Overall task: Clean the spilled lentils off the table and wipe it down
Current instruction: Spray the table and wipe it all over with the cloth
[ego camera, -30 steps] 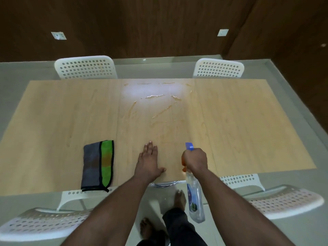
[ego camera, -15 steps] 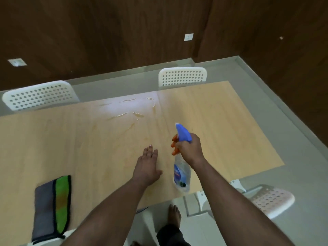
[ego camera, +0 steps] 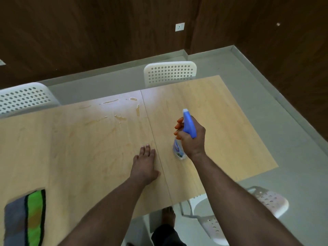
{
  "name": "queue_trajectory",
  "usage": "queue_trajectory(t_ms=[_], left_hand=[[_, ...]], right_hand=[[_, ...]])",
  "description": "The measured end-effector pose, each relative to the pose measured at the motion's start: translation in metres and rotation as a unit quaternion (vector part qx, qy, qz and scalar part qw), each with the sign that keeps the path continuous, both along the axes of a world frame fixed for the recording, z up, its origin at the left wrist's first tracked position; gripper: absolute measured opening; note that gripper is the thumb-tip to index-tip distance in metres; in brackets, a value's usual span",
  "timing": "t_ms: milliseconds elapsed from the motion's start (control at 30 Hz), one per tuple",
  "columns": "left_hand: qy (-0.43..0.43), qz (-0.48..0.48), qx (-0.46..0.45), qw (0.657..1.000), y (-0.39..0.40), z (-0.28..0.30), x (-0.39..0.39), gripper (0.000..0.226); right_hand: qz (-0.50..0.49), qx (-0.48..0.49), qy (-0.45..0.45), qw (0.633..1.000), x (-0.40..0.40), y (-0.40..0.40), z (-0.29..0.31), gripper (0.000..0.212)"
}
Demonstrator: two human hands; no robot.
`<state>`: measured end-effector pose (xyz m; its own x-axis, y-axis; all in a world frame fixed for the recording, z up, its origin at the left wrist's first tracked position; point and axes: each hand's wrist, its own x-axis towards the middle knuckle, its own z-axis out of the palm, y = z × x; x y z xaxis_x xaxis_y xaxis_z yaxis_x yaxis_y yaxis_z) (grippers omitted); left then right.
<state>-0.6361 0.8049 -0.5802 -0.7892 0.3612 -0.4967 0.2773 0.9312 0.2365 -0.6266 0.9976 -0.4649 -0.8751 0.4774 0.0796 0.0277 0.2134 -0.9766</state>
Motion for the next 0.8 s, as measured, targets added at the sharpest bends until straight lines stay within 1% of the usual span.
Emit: queue_trajectory(t_ms=[133, 267, 400, 567, 667, 800], left_hand=[[0.000, -0.003, 0.002, 1.000, -0.002, 0.001, 0.000, 0.108], [-0.001, -0.002, 0.008, 1.000, -0.003, 0.001, 0.002, 0.107], [0.004, -0.003, 0.017, 1.000, -0.012, 0.003, 0.011, 0.104], [0.010, -0.014, 0.024, 1.000, -0.034, 0.008, 0.026, 0.100], [0.015, -0.016, 0.026, 0.999, -0.051, 0.012, 0.036, 0.097], [0.023, -0.013, 0.035, 0.999, -0.076, 0.015, 0.049, 0.095]], right_hand=[[-0.005, 0.028, 0.010, 1.000, 0.000, -0.001, -0.008, 0.030], [-0.016, 0.050, -0.003, 0.999, 0.007, -0.003, -0.012, 0.039], [-0.043, 0.056, -0.041, 0.997, 0.023, -0.009, -0.020, 0.056], [-0.104, 0.060, -0.087, 0.989, 0.050, -0.024, -0.030, 0.058], [-0.148, 0.064, -0.106, 0.981, 0.071, -0.044, -0.033, 0.066], [-0.182, 0.058, -0.177, 0.965, 0.099, -0.083, -0.042, 0.079]])
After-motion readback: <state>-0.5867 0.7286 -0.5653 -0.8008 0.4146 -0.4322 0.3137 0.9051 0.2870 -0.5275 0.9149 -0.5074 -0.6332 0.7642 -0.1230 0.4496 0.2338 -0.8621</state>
